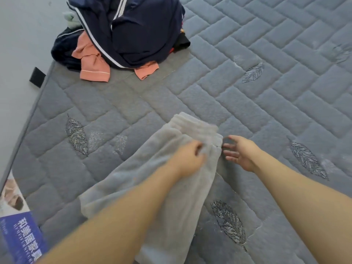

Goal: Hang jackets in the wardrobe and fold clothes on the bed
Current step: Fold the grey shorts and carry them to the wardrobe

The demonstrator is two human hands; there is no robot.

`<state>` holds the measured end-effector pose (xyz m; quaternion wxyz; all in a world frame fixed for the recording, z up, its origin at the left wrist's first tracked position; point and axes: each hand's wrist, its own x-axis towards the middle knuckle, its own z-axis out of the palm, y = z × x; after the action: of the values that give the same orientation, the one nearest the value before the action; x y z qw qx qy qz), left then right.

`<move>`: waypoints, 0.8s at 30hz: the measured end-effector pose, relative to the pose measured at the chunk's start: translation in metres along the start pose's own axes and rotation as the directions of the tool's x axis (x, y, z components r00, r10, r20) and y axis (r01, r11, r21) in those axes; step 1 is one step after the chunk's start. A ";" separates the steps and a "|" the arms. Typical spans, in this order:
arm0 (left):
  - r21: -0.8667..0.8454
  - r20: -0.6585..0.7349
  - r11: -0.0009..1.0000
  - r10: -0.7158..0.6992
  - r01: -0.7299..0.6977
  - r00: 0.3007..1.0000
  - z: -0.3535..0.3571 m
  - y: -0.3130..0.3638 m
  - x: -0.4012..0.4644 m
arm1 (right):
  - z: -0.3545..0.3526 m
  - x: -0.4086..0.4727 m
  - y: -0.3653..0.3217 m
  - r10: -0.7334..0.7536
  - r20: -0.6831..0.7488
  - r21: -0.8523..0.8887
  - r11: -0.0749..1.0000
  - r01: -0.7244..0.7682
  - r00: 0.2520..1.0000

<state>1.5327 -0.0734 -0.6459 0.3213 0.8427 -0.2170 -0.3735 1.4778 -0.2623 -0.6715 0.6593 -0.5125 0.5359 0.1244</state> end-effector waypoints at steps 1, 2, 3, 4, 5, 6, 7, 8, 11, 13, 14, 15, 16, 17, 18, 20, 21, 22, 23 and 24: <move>0.089 0.101 0.996 0.019 -0.028 0.995 0.020 -0.004 -0.006 | -0.002 0.003 0.003 0.000 0.005 -0.017 1.000 0.000 1.000; 0.206 0.107 0.977 0.034 -0.056 0.994 0.035 -0.013 -0.012 | -0.002 0.005 0.005 0.005 0.028 -0.036 0.999 -0.004 1.000; 0.346 0.018 0.936 0.065 -0.067 0.998 0.045 -0.022 -0.019 | 0.001 0.005 0.008 0.008 0.060 -0.059 0.998 -0.005 0.998; 0.478 -0.085 0.878 0.080 -0.030 0.993 0.050 -0.030 -0.026 | 0.006 0.006 0.013 0.005 0.084 -0.089 0.996 0.002 0.996; 0.574 -0.158 0.817 0.043 0.056 0.987 0.052 -0.039 -0.035 | 0.012 0.008 0.017 -0.007 0.087 -0.129 0.991 0.018 0.996; 0.633 -0.198 0.760 -0.022 0.145 0.980 0.053 -0.049 -0.043 | 0.019 0.009 0.022 -0.028 0.064 -0.169 0.985 0.038 0.998; 0.672 -0.212 0.710 -0.091 0.212 0.973 0.052 -0.060 -0.050 | 0.027 0.010 0.026 -0.050 0.026 -0.203 0.978 0.054 0.998; 0.699 -0.212 0.670 -0.141 0.251 0.967 0.051 -0.072 -0.056 | 0.033 0.011 0.029 -0.071 -0.014 -0.228 0.971 0.066 0.997; 0.729 -0.161 0.628 -0.227 0.271 0.960 0.045 -0.085 -0.065 | 0.046 0.015 0.033 -0.109 -0.098 -0.318 0.945 0.072 0.989; 0.732 -0.122 0.643 -0.204 0.227 0.971 0.043 -0.076 -0.064 | 0.049 0.020 0.030 -0.153 -0.146 -0.410 0.909 0.081 0.977; 0.718 -0.103 0.668 -0.175 0.195 0.979 0.044 -0.068 -0.063 | 0.048 0.024 0.026 -0.181 -0.175 -0.430 0.899 0.090 0.968; 0.698 -0.082 0.699 -0.136 0.154 0.987 0.045 -0.060 -0.063 | 0.046 0.027 0.020 -0.202 -0.204 -0.420 0.902 0.101 0.958; 0.674 -0.061 0.730 -0.091 0.109 0.994 0.048 -0.052 -0.063 | 0.044 0.030 0.012 -0.215 -0.228 -0.381 0.917 0.117 0.950; 0.652 -0.045 0.756 -0.049 0.067 0.998 0.051 -0.045 -0.064 | 0.041 0.034 0.006 -0.219 -0.248 -0.320 0.938 0.134 0.944; 0.639 -0.031 0.768 -0.020 0.036 0.999 0.055 -0.040 -0.067 | 0.040 0.038 0.000 -0.207 -0.261 -0.260 0.956 0.138 0.943; 0.649 -0.012 0.760 -0.016 0.020 1.000 0.061 -0.036 -0.076 | 0.042 0.039 -0.002 -0.125 -0.252 -0.191 0.979 0.077 0.960; 0.669 0.003 0.742 -0.061 0.044 0.998 0.063 -0.039 -0.080 | 0.047 0.037 0.003 -0.065 -0.230 -0.181 0.983 0.023 0.971; 0.706 0.019 0.702 -0.143 0.088 0.990 0.062 -0.044 -0.085 | 0.052 0.033 0.011 -0.014 -0.197 -0.169 0.985 -0.020 0.980; 0.768 0.038 0.626 -0.251 0.132 0.967 0.060 -0.052 -0.089 | 0.057 0.029 0.021 0.008 -0.168 -0.163 0.986 -0.036 0.986; 0.849 0.053 0.508 -0.355 0.145 0.933 0.057 -0.058 -0.093 | 0.060 0.026 0.032 0.001 -0.147 -0.180 0.983 -0.028 0.989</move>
<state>1.4382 0.0023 -0.6706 -0.2012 0.8682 -0.2774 -0.3589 1.4999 -0.2099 -0.7162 0.5679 -0.5741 0.5731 0.1395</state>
